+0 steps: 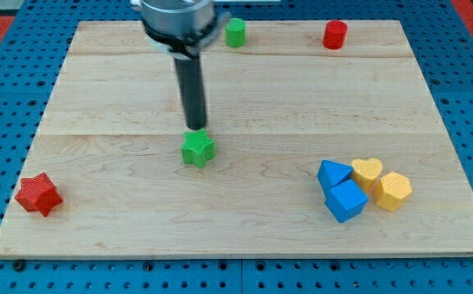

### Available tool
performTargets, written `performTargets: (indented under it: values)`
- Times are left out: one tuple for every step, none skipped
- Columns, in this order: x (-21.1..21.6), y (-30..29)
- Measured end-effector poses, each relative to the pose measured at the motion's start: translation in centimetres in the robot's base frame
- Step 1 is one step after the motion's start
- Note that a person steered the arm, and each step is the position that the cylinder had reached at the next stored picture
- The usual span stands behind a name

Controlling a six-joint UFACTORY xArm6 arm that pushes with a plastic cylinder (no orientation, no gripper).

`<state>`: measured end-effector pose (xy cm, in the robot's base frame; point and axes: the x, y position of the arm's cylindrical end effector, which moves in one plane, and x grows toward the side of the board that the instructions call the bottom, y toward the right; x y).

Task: Slide the green star down a bit

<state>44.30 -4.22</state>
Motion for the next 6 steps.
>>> performTargets:
  values:
    - [4.6, 0.8]
    - [5.4, 0.3]
    - [2.1, -1.5]
    - [6.5, -4.3]
    - [8.7, -4.0]
    - [8.7, -3.2]
